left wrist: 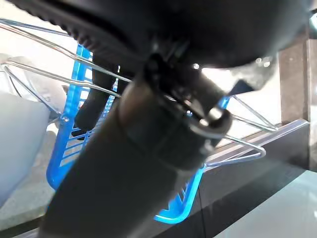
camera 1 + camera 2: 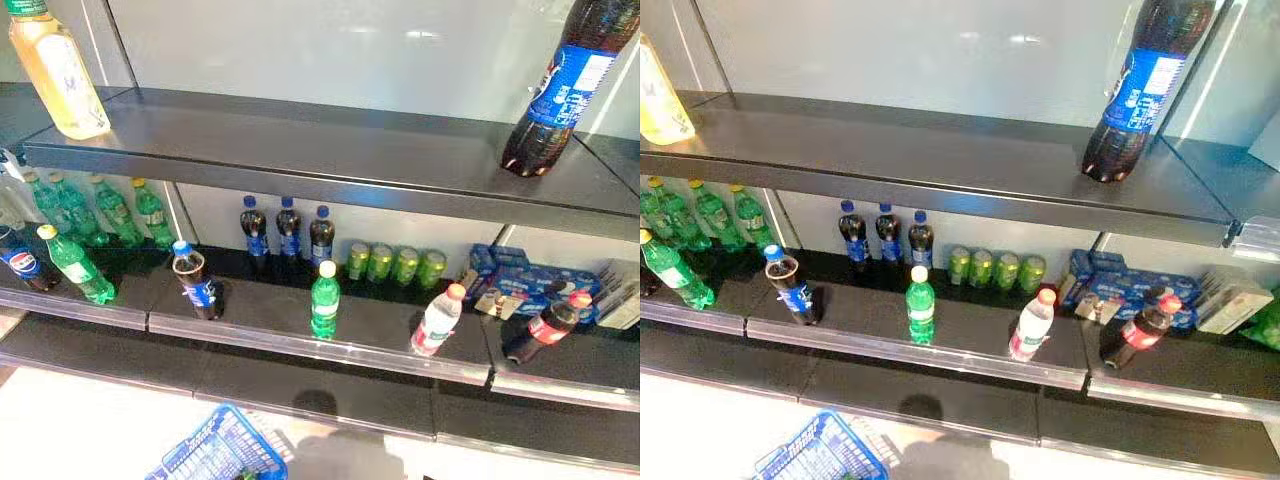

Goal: Pick up the drink and place into the basket.

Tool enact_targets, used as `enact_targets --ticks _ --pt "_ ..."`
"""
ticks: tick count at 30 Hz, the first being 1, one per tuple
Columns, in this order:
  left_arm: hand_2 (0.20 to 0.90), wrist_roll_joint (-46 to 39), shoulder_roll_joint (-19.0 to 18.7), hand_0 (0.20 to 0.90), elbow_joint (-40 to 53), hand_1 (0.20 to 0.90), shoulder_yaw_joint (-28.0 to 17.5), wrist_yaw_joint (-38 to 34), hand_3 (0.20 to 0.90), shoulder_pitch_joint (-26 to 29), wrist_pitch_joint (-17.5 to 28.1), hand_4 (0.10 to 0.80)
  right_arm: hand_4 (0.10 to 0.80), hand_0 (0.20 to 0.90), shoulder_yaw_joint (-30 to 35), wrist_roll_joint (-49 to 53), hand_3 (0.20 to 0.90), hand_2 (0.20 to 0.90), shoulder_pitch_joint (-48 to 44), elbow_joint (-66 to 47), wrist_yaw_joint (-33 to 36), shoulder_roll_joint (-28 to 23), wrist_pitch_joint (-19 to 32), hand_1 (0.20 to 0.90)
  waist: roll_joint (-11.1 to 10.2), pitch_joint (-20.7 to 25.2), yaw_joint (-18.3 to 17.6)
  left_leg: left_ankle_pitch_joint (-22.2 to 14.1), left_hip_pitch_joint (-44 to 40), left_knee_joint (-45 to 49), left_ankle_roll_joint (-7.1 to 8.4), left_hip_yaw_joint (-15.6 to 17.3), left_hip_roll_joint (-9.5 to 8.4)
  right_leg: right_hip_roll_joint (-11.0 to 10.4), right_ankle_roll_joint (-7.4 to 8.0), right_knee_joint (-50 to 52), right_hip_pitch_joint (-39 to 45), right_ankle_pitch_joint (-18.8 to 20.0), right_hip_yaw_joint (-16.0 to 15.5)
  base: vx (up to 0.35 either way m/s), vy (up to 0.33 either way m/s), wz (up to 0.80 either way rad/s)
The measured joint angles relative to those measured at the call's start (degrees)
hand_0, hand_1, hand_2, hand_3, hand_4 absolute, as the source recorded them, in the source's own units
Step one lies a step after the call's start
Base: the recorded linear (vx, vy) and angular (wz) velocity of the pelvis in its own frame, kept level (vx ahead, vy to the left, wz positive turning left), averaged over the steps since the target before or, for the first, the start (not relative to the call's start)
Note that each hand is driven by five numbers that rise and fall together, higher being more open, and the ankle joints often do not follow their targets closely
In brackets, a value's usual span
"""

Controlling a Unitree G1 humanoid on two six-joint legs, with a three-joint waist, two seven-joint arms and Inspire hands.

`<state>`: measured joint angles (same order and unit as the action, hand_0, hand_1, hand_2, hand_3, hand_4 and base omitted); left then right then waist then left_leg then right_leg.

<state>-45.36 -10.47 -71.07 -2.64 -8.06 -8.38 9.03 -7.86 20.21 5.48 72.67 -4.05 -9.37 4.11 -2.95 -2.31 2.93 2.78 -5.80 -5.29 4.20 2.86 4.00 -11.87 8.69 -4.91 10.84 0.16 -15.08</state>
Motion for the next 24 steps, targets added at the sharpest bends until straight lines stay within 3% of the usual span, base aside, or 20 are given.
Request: enact_targets --ticks 17,24 --pt "0.3 0.0 0.0 0.3 -1.0 0.3 -0.2 1.3 0.2 -0.3 1.1 0.1 0.8 0.9 -0.3 -2.4 0.9 0.9 0.0 0.0 1.6 0.0 0.4 0.9 -0.1 0.5 0.2 0.0 0.0 0.0 0.01 0.0 0.0 0.0 0.0 0.0 0.0 0.0 0.0 0.0 0.0 0.0" --pt "0.3 0.0 0.0 0.3 -1.0 0.3 -0.2 1.3 0.2 -0.3 1.1 0.1 0.8 0.9 -2.5 -6.1 0.9 0.9 0.0 -0.1 5.3 -0.1 4.9 0.9 -0.2 0.5 0.1 0.0 0.0 0.0 0.06 -0.1 0.0 0.0 0.0 0.0 0.0 0.0 0.0 0.0 0.0 0.0"
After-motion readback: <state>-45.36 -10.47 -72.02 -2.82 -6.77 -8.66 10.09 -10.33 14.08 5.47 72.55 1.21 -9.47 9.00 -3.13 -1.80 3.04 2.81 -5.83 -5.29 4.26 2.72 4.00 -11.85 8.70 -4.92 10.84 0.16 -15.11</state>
